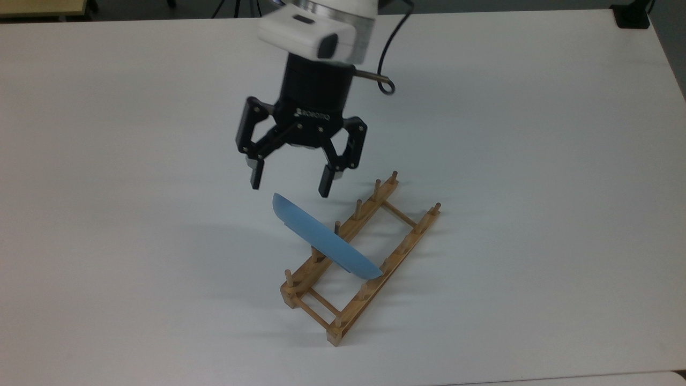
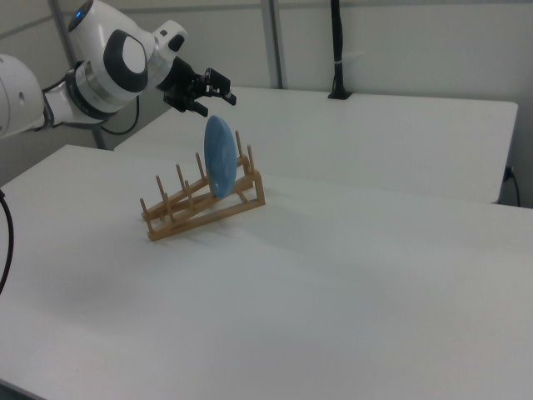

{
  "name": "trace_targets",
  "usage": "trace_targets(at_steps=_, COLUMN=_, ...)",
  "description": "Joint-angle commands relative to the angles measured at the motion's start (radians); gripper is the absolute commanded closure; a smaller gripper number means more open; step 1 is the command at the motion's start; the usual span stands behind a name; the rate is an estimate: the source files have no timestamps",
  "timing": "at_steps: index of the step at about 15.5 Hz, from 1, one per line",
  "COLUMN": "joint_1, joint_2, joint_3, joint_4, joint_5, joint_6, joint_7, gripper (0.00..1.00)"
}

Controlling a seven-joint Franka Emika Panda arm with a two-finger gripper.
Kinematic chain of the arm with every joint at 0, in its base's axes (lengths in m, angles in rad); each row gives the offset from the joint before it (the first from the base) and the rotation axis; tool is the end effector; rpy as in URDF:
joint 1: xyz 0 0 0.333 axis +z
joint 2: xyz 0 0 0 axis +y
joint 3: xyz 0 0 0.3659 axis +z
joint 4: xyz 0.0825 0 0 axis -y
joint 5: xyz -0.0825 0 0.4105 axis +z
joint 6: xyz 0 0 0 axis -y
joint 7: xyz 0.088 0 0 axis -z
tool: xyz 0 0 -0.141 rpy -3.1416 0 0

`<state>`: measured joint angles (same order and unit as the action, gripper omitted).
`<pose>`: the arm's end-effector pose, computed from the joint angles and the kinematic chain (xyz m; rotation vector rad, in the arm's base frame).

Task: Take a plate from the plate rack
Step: 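Lower the open gripper onto the rim of the blue plate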

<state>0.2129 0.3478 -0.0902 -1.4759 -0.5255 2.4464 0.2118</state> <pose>0.7687 0.0947 0.5670 2.6012 0.2962 0.9309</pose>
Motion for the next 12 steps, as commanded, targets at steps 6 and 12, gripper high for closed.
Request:
trace_targets(at_steps=6, joint_1=0.04, joint_2=0.059, joint_3=-0.014, joint_4=0.022, joint_5=-0.139, joint_6=0.0, joint_7=0.046, gripper=0.3)
trace_targets(at_steps=12, joint_1=0.04, joint_2=0.072, joint_3=-0.013, joint_4=0.02, joint_5=-0.177, joint_6=-0.001, joint_7=0.046, gripper=0.4)
